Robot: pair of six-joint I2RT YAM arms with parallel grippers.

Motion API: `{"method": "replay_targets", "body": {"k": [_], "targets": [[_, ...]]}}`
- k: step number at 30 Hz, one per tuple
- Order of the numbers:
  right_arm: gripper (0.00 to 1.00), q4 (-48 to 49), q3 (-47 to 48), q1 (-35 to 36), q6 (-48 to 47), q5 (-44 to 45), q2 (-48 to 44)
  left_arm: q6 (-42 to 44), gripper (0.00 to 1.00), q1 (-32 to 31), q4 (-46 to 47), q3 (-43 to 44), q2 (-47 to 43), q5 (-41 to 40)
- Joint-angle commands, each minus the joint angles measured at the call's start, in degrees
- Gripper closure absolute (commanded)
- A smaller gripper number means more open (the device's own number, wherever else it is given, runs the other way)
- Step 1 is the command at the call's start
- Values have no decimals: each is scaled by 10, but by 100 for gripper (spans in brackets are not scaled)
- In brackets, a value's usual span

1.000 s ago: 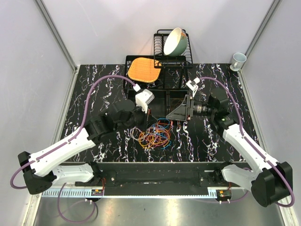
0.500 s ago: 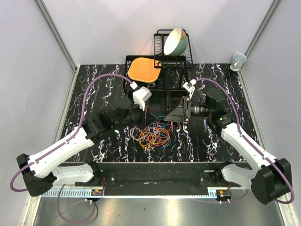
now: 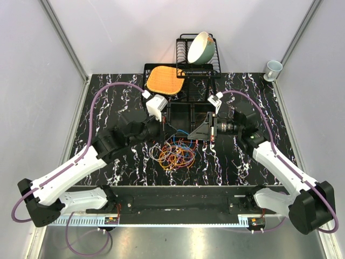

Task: Untangle the cables

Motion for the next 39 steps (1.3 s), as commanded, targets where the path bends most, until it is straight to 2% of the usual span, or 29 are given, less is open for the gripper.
{"method": "replay_targets", "body": {"k": [1,3,4,7,8,9,10,11,16,24,26,31,35,39], "targets": [[100,-15,27,5,-9,31,-24,-18,98,4,24,-6,0,-48],[100,-43,42,5,-15,51,-27,-22,86,4,19,-15,-3,-56],[100,-53,48,5,-22,60,-30,-26,65,4,16,-19,-9,-75],[100,-67,73,5,-25,89,-31,-36,32,4,-11,-35,-24,-132],[100,-89,79,5,-24,98,-32,-39,24,4,-18,-40,-30,-147],[100,-92,94,5,-25,101,-30,-40,20,4,-35,-51,-37,-160],[100,-98,101,5,-25,108,-30,-44,9,4,-43,-57,-48,-184],[100,-102,110,5,-25,110,-29,-47,5,4,-53,-61,-54,-195],[100,-123,177,5,-35,121,-15,-52,1,4,-115,-93,-101,-252],[100,-135,253,5,-48,139,26,-73,1,3,-204,-131,-169,-360],[100,-144,281,5,-52,148,38,-86,1,4,-223,-140,-177,-370],[100,-171,343,4,-72,175,79,-110,2,3,-289,-96,-190,-368],[100,-185,402,5,-82,201,114,-105,1,3,-290,-127,-207,-411],[100,-211,453,5,-92,235,161,-96,1,0,-275,-130,-209,-379]]}}
